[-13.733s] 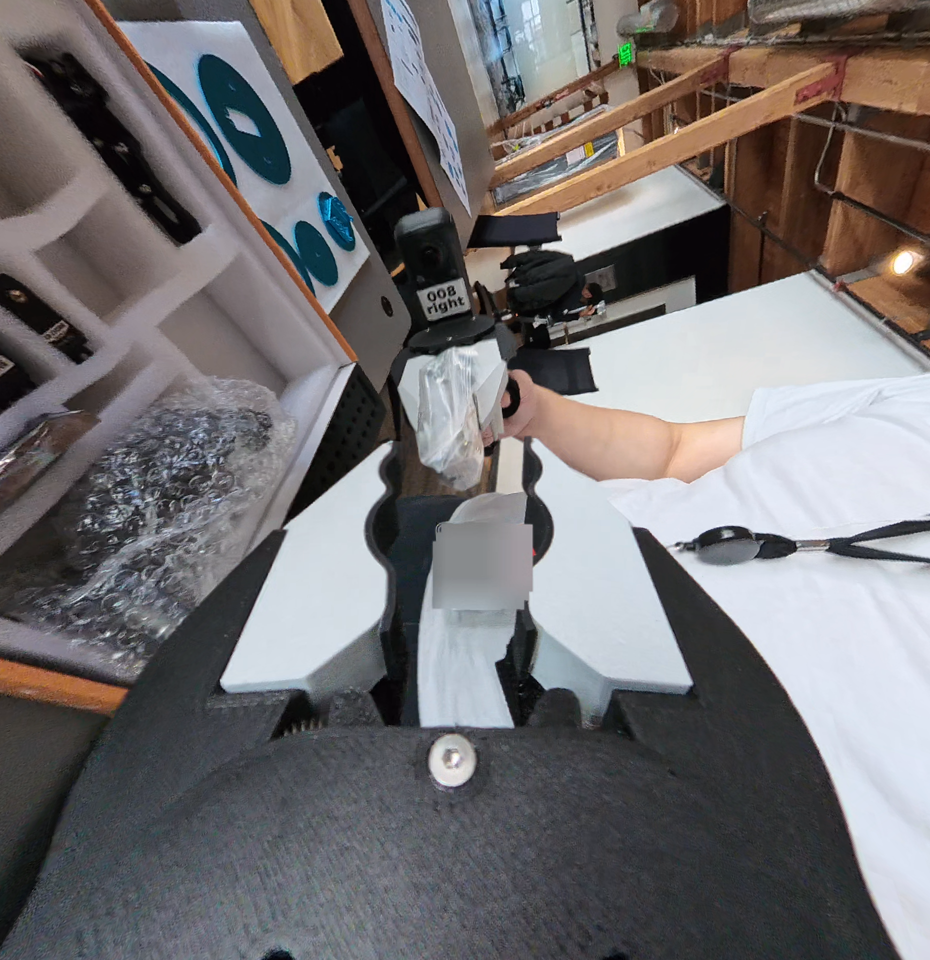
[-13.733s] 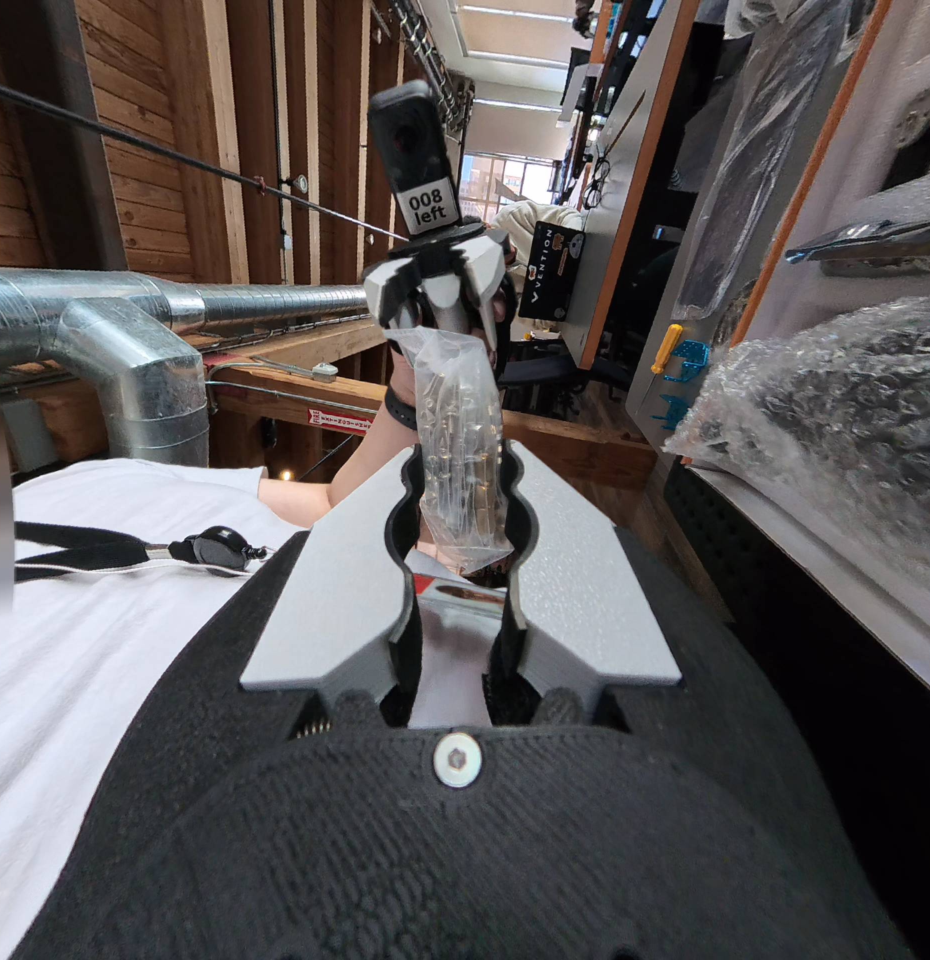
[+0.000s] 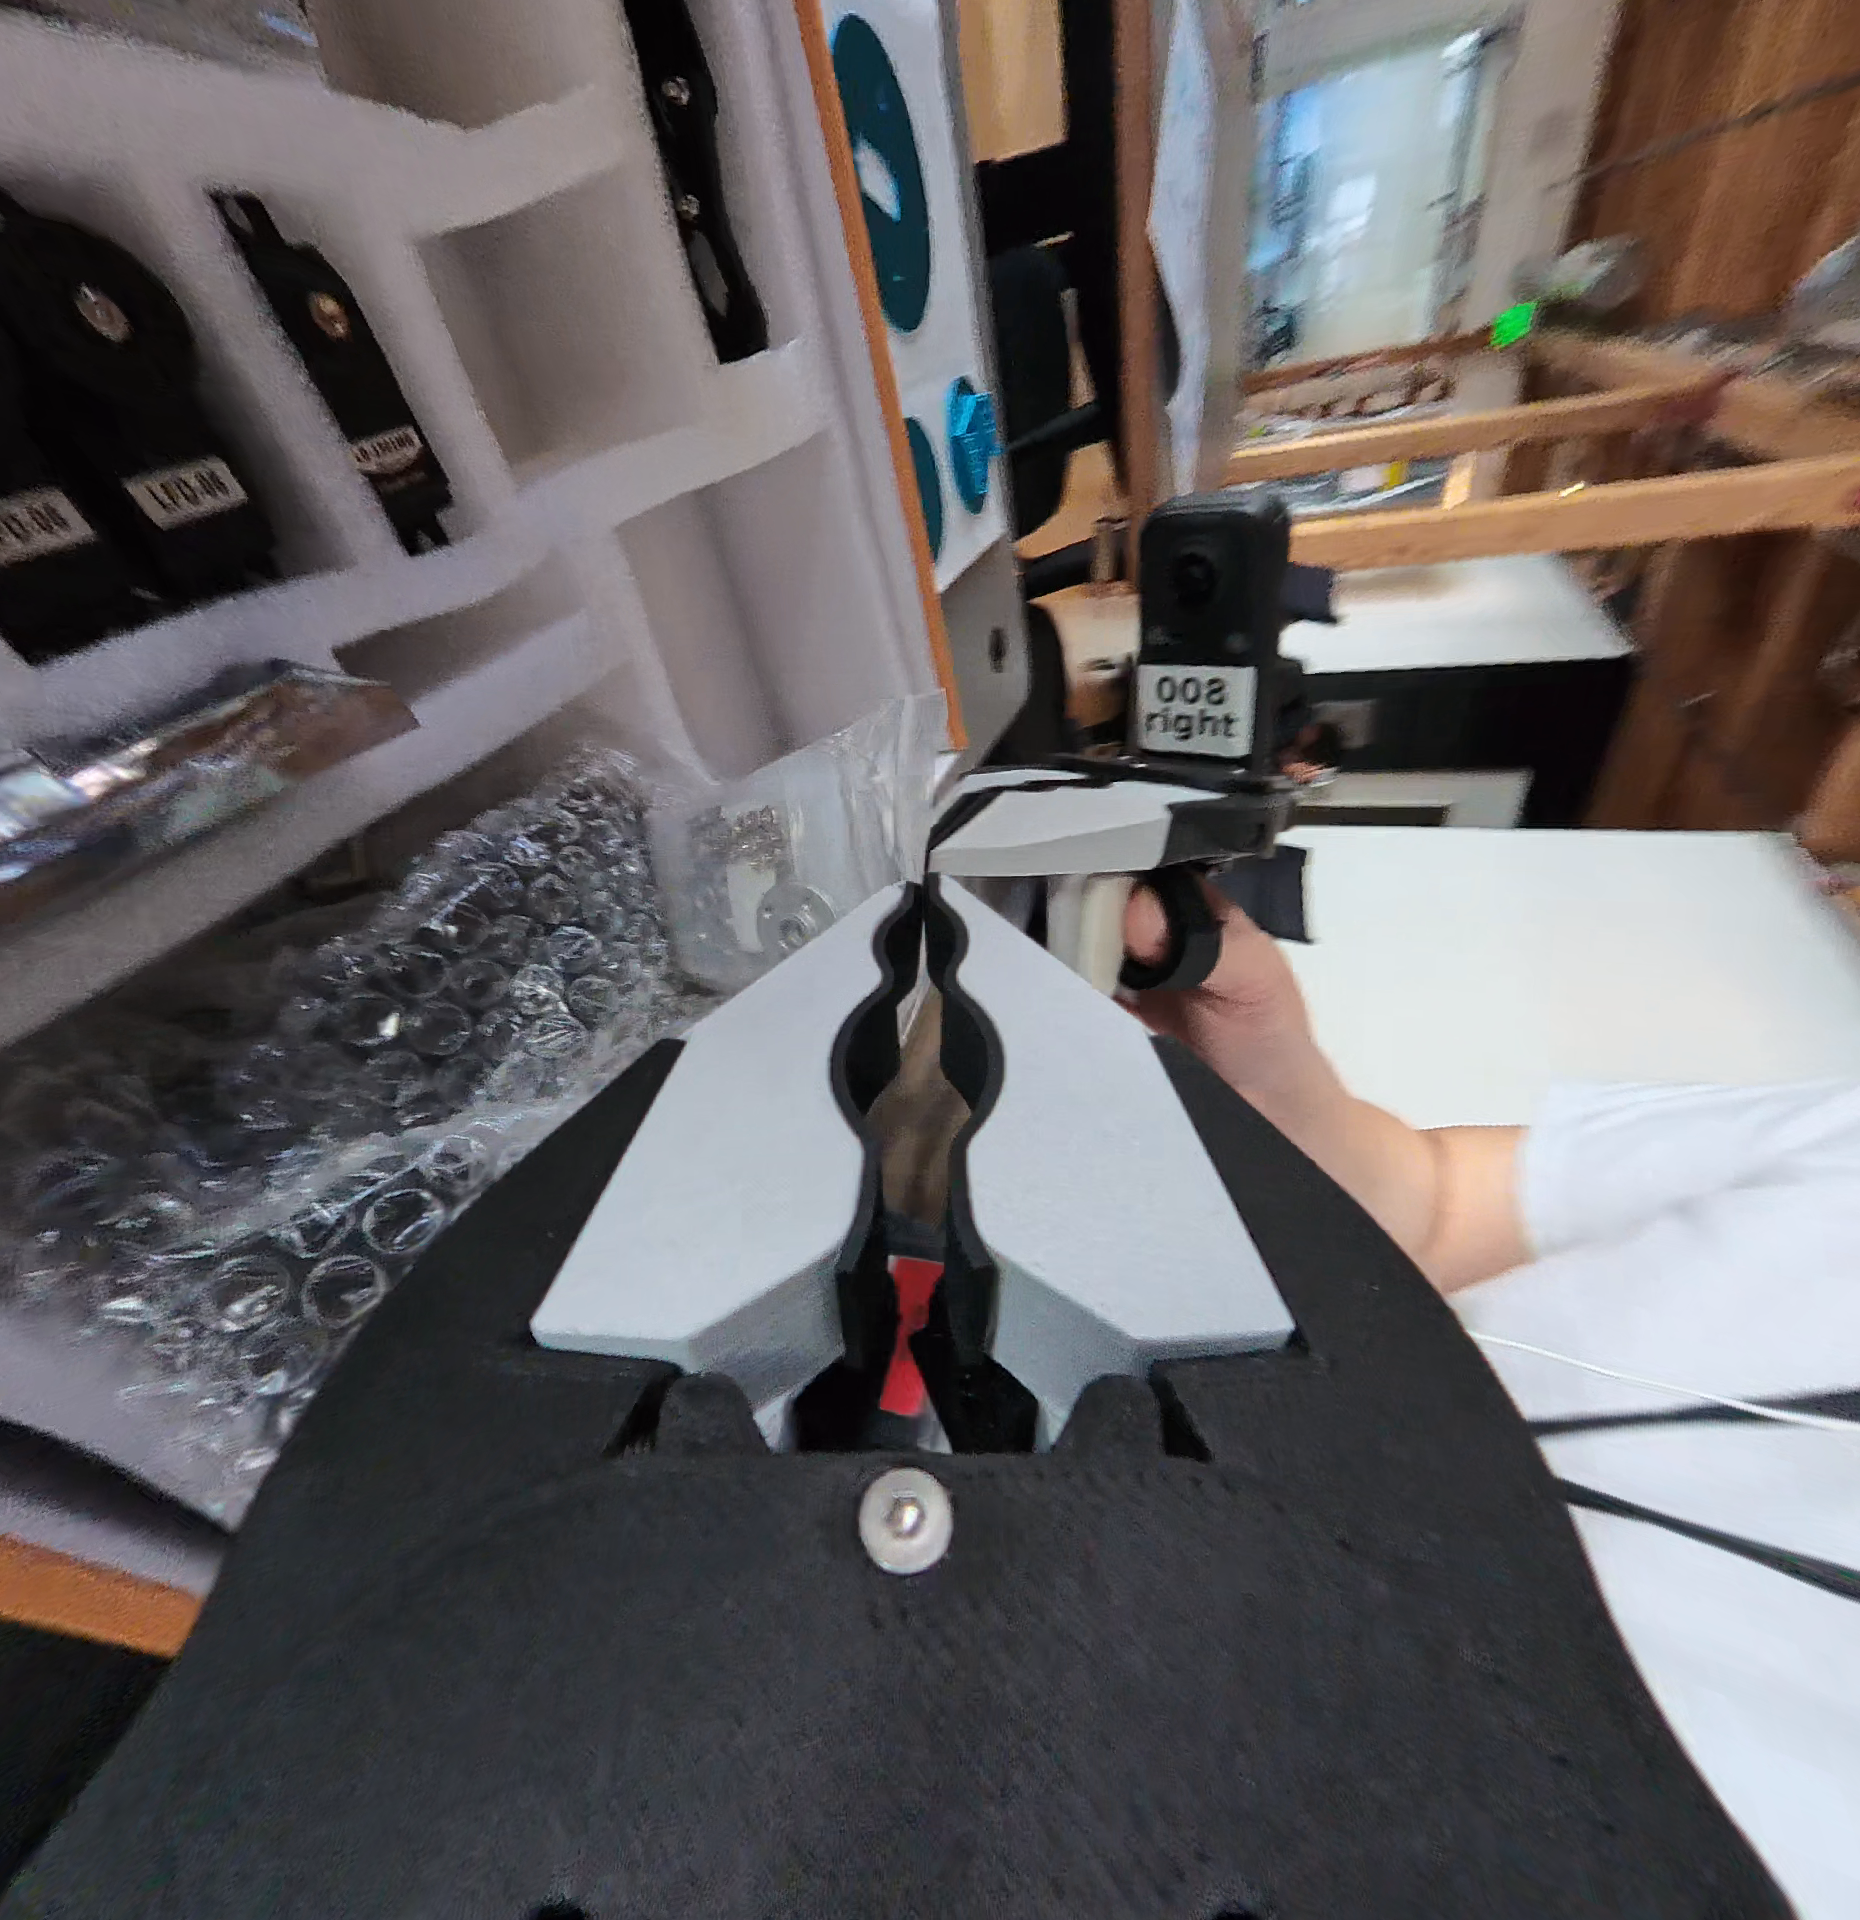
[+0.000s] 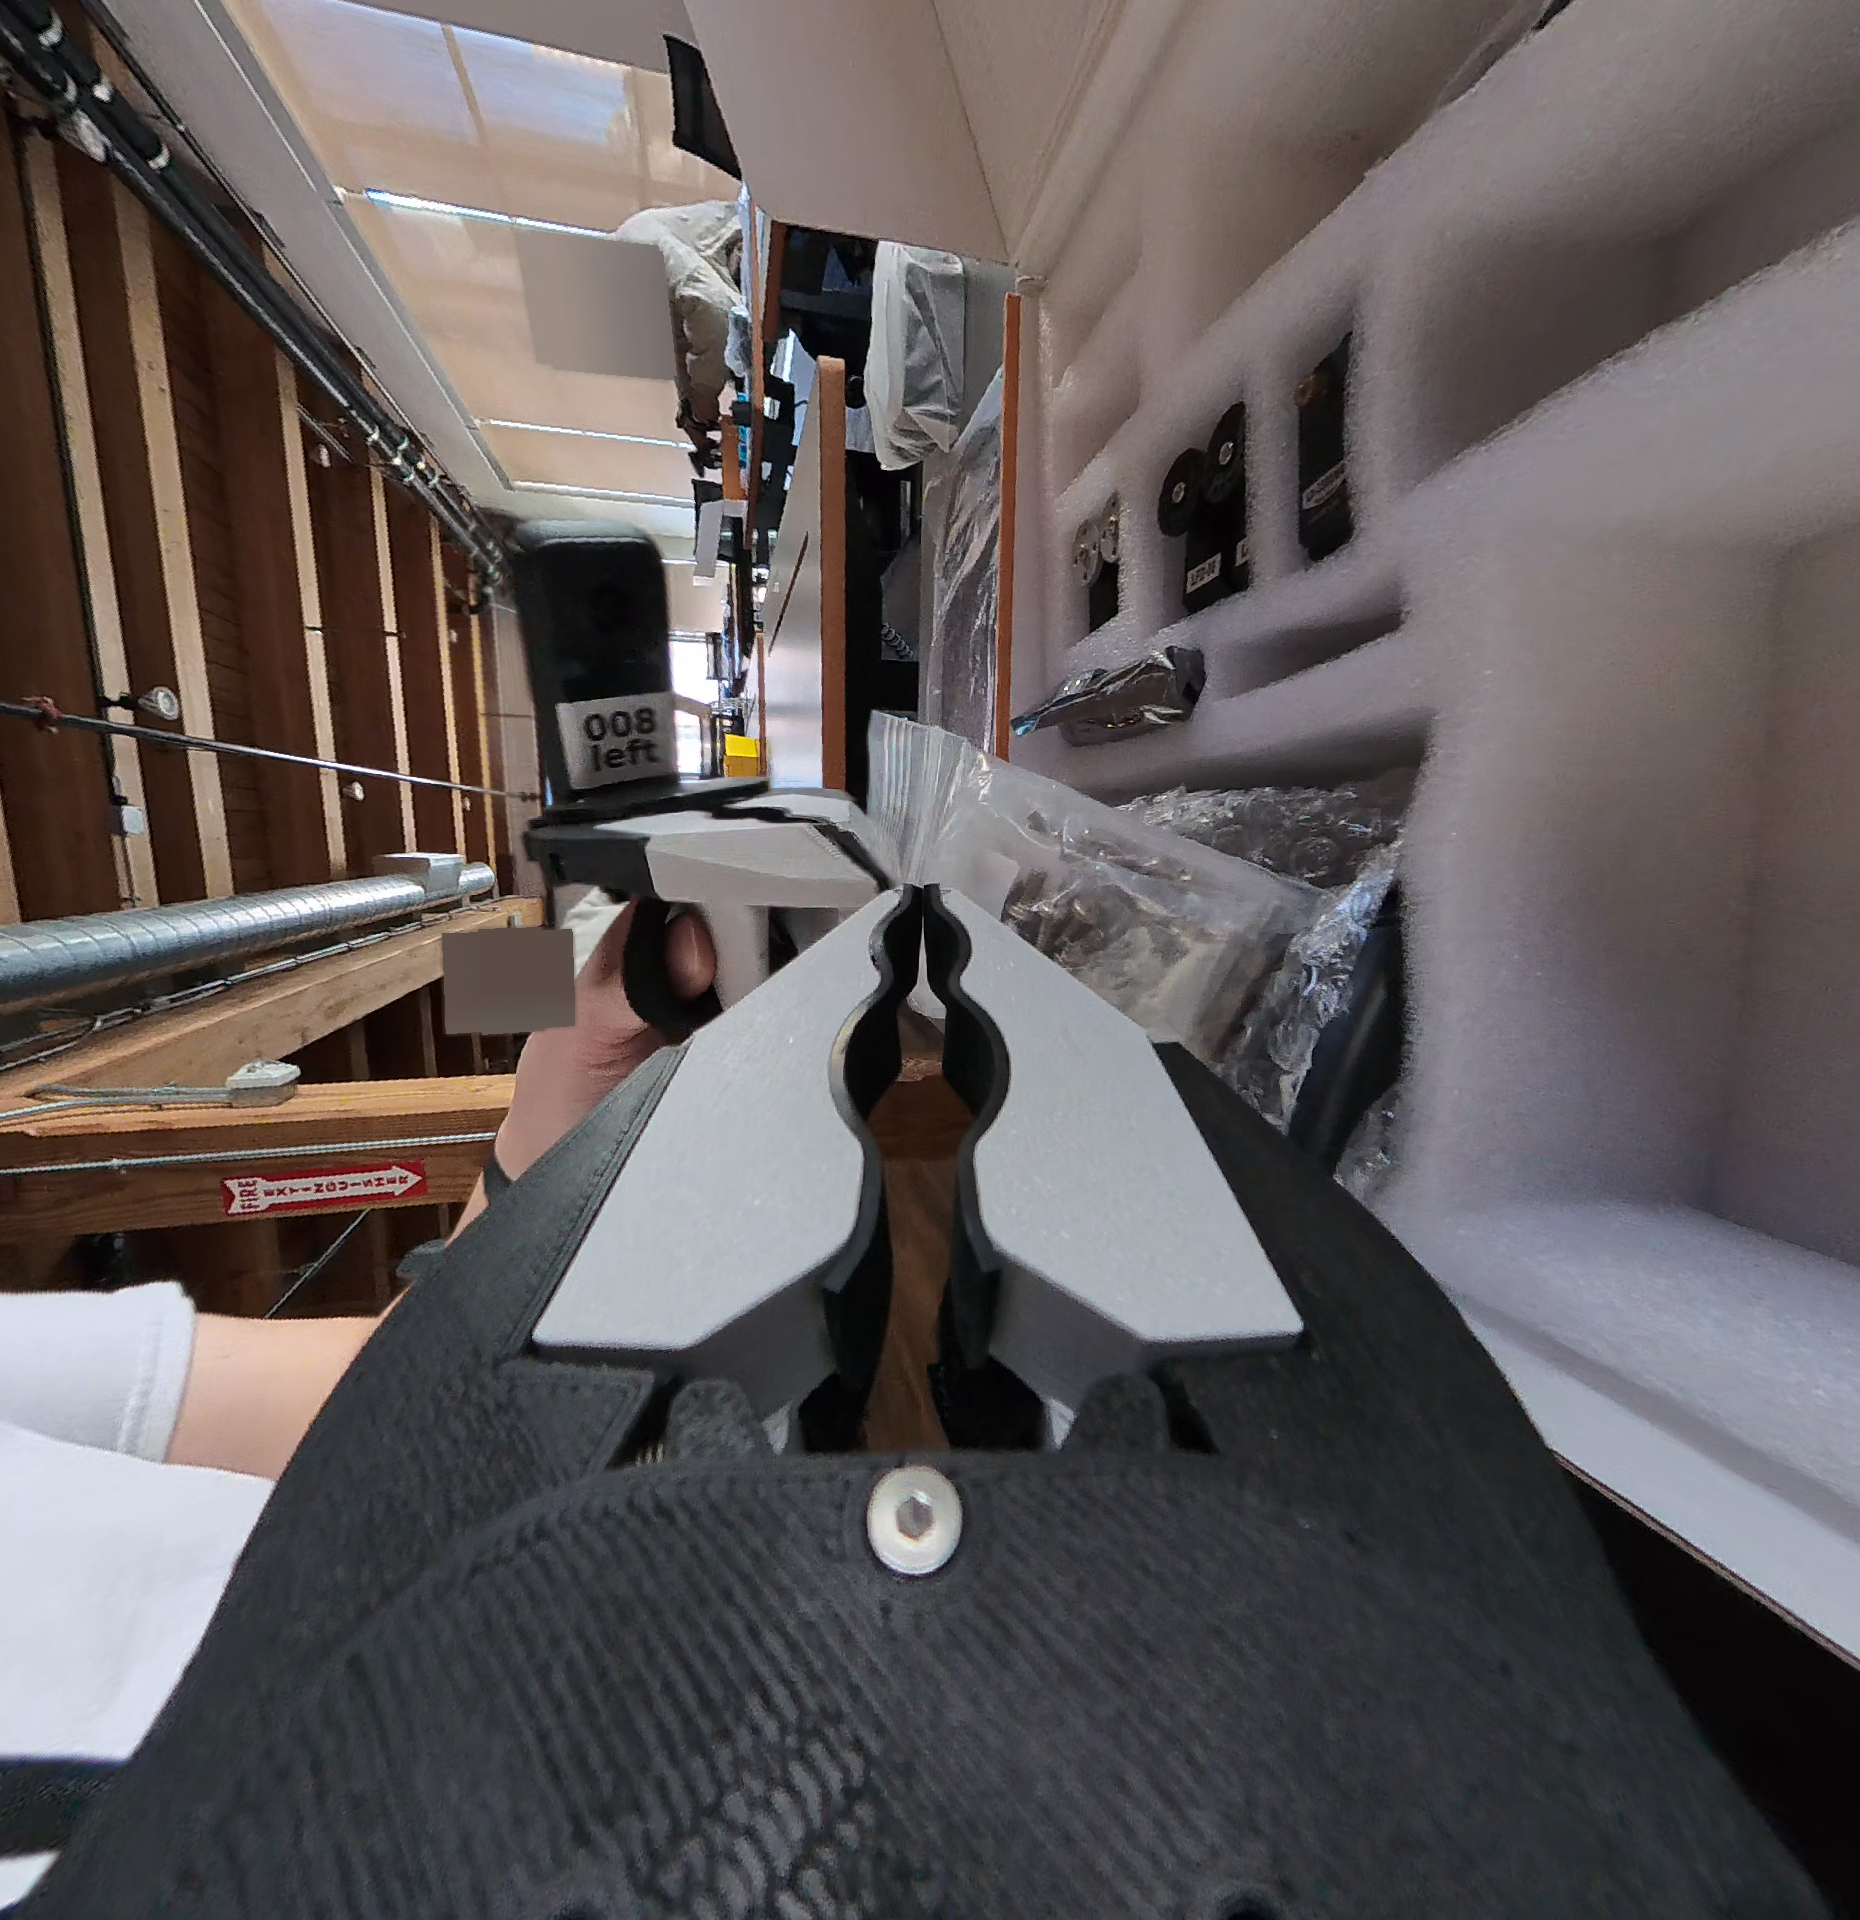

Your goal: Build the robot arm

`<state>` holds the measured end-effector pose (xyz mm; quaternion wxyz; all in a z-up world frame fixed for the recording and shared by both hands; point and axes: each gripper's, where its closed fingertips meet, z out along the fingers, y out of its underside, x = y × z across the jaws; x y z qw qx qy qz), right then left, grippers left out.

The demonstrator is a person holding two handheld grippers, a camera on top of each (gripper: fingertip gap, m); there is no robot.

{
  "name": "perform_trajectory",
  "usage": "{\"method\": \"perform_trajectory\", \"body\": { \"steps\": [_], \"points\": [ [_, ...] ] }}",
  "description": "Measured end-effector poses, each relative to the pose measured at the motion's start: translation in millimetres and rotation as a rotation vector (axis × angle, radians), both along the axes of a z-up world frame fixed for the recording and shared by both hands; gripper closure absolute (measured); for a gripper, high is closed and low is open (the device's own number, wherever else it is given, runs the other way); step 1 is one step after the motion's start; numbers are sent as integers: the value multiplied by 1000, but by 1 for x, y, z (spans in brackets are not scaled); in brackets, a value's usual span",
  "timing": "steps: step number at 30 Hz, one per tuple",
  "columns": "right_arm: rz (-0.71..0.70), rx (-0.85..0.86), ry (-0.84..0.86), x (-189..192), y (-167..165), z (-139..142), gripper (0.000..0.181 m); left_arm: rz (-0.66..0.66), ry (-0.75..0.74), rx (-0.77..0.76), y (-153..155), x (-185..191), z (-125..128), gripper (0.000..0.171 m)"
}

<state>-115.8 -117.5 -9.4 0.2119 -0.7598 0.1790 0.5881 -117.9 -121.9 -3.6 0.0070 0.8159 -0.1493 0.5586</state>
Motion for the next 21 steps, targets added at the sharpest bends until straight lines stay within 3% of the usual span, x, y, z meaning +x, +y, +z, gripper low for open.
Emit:
{"method": "perform_trajectory", "body": {
  "steps": [3, 16, 21],
  "points": [
    [12, 8, 21, -1, -1, 1, 181, 23, -78, -82, 0, -1, 4, 171],
    [103, 155, 11, -4, -9, 10, 176, 39, -172, -128, 4, -3, 18, 171],
    [117, 282, -116, -9, -7, 11, 180, 49, -210, -170, 2, -2, 21, 171]
  ]
}}
